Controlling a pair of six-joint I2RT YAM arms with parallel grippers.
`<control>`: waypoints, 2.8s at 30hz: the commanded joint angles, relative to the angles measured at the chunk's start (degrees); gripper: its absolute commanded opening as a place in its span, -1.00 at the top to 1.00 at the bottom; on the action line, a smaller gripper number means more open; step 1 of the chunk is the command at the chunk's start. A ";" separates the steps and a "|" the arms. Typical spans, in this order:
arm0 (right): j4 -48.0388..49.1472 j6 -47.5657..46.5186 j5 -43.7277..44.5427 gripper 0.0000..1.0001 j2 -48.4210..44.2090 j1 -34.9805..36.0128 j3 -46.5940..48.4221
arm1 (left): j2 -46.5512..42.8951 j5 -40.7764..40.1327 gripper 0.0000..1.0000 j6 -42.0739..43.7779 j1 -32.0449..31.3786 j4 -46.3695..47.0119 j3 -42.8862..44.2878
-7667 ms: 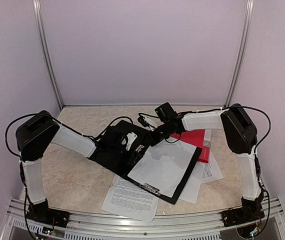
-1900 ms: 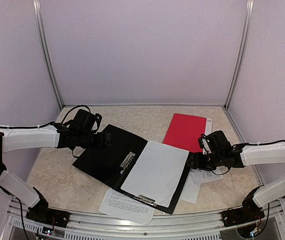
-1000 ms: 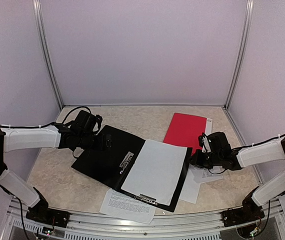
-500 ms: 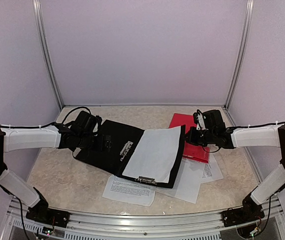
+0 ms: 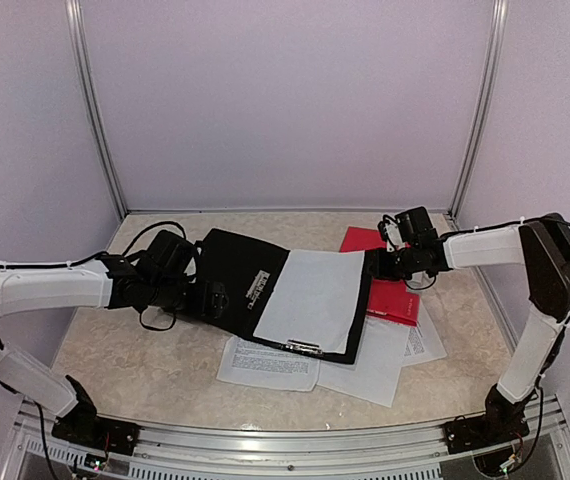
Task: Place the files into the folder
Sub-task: Move the folder with some files to the center of the board, then pick up the file from the center of the board.
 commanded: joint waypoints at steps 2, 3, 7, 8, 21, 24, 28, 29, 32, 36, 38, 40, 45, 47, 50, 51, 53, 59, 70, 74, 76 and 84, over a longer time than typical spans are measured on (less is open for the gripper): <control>-2.28 -4.76 -0.06 0.42 -1.70 0.22 0.86 | -2.16 7.37 -0.83 -7.69 -6.30 -2.13 -3.85; -2.59 -5.40 0.33 0.33 -2.74 0.83 0.77 | -1.43 7.47 -0.80 -8.77 -7.74 -2.76 -3.80; -4.21 -7.62 3.60 0.03 -7.39 5.18 -0.64 | 1.41 7.89 -0.69 -12.77 -11.72 -4.17 -3.26; -4.92 -7.91 4.70 0.00 -8.40 6.64 -0.93 | 2.21 9.35 -0.66 -13.68 -12.34 -4.25 -3.22; 4.74 -5.76 -2.25 0.02 -15.79 25.73 -14.04 | 9.97 9.05 -0.55 -21.21 -17.31 -8.26 -2.17; 6.40 -5.59 -2.52 0.04 -14.67 29.90 -15.12 | 11.03 9.14 -0.50 -22.14 -17.98 -8.47 -2.38; 8.60 -4.48 -3.13 0.13 -12.64 33.60 -16.13 | 12.61 8.83 -0.32 -23.20 -18.63 -8.04 -2.84; 9.43 -3.98 -3.48 0.16 -12.14 34.17 -16.53 | 12.88 8.85 -0.28 -23.59 -19.01 -7.71 -2.97; 10.97 -2.76 -3.77 0.24 -11.06 35.82 -17.42 | 14.08 8.46 -0.16 -24.96 -20.21 -7.85 -3.07; 11.89 -1.87 -4.63 0.33 -10.70 37.39 -19.51 | 15.59 4.34 -0.03 -27.45 -21.86 -8.79 -2.84; 11.82 -1.75 -4.96 0.36 -10.80 37.78 -20.63 | 16.35 3.20 0.08 -28.34 -22.38 -9.10 -2.82; 12.02 -1.47 -5.20 0.38 -10.68 38.19 -21.75 | 16.92 2.32 0.17 -28.81 -22.77 -9.07 -2.83; 13.05 -0.83 -5.37 0.41 -9.40 38.75 -23.25 | 17.12 0.02 0.46 -29.88 -23.80 -9.52 -2.51; 13.33 -0.74 -5.25 0.42 -8.87 38.96 -23.19 | 16.68 -0.76 0.62 -30.04 -24.07 -10.04 -2.26; 13.37 -0.84 -4.89 0.42 -8.46 39.05 -22.80 | 15.98 -1.28 0.87 -29.84 -24.05 -11.09 -1.57; 13.16 -0.96 -4.73 0.42 -8.42 39.07 -22.56 | 15.75 -1.53 0.94 -29.57 -24.04 -11.82 -1.14; 12.11 -1.21 -3.81 0.43 -8.50 39.14 -21.91 | 15.03 -2.11 1.00 -29.10 -24.04 -13.65 0.06; 4.17 -2.35 3.03 0.44 -9.38 39.03 -16.85 | 12.55 -2.61 1.00 -26.07 -24.13 -19.88 5.09; -5.27 -10.72 8.16 0.28 -5.28 39.06 -8.54 | 7.69 -1.46 1.00 -20.51 -24.19 -34.70 13.58; -7.80 -15.37 10.08 0.12 -5.48 39.28 -5.94 | 6.25 -1.95 1.00 -19.41 -24.18 -38.96 15.72; -8.98 -16.78 11.32 0.10 -5.13 39.31 -4.97 | 5.35 -1.98 1.00 -18.76 -24.17 -41.85 16.79; -10.33 -17.65 12.47 0.09 -3.16 39.27 -2.89 | -0.91 -0.43 1.00 -21.03 -25.82 -60.24 23.14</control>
